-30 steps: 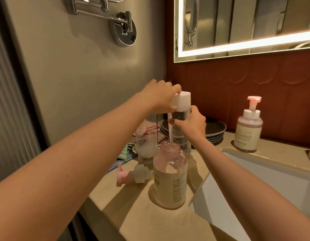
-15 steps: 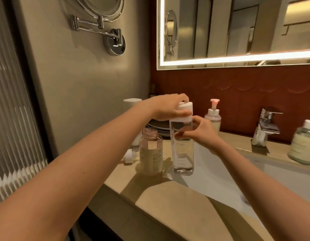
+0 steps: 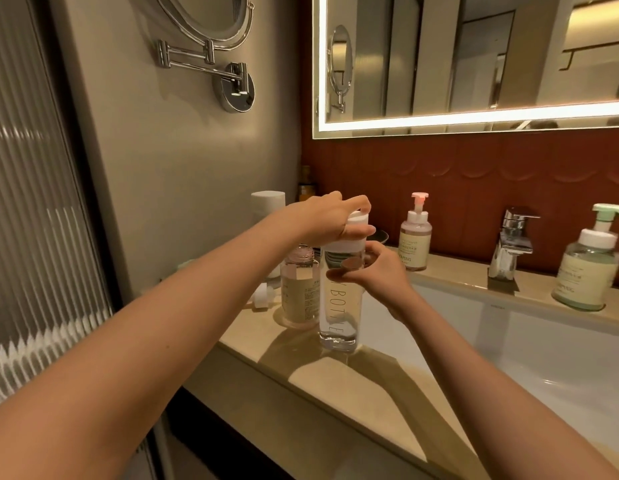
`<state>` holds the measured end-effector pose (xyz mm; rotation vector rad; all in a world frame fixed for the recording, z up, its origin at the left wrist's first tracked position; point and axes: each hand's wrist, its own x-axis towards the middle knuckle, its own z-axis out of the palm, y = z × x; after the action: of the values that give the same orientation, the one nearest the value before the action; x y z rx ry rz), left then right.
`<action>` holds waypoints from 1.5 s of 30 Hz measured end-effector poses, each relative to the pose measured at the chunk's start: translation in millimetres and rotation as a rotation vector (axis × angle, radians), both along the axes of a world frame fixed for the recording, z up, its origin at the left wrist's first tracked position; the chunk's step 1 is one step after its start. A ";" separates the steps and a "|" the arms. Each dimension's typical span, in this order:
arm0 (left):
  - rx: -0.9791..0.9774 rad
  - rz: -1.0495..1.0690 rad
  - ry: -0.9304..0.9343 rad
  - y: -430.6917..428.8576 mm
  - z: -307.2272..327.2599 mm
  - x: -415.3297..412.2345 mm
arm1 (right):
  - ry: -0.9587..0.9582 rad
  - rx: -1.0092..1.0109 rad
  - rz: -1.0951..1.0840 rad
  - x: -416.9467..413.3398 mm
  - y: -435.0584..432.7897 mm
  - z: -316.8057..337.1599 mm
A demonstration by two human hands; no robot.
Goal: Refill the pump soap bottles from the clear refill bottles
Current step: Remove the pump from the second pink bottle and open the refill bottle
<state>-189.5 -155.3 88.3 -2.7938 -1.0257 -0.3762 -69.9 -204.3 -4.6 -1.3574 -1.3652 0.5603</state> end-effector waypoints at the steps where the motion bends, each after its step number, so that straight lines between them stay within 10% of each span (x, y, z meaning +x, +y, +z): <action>1: -0.001 0.013 0.003 -1.9 0.4 0.3 | -0.005 0.002 -0.012 -1.5 -2.2 0.5; 11: 0.301 0.513 0.078 -24.6 23.7 9.8 | -0.057 0.024 -0.177 -29.4 -8.0 2.1; 15: 0.326 0.332 0.033 -28.6 42.0 2.8 | -0.069 0.008 -0.180 -32.4 -11.6 1.1; 21: -0.261 0.094 0.140 -23.5 32.4 4.8 | -0.070 0.003 -0.202 -33.0 -17.6 2.3; 31: 0.049 0.347 0.168 -16.6 36.2 -8.4 | -0.055 0.020 -0.228 -39.0 -18.5 0.6; 37: -0.352 0.107 0.030 -22.3 24.1 -6.1 | -0.073 0.017 -0.241 -39.3 -18.1 0.0; 45: 0.047 0.354 -0.047 -18.5 14.3 -4.2 | -0.115 0.053 -0.265 -48.1 -16.9 -1.4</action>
<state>-193.8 -173.9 102.5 -2.5021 -1.4672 -0.4129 -118.1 -221.2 -6.0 -1.5163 -1.2552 0.2706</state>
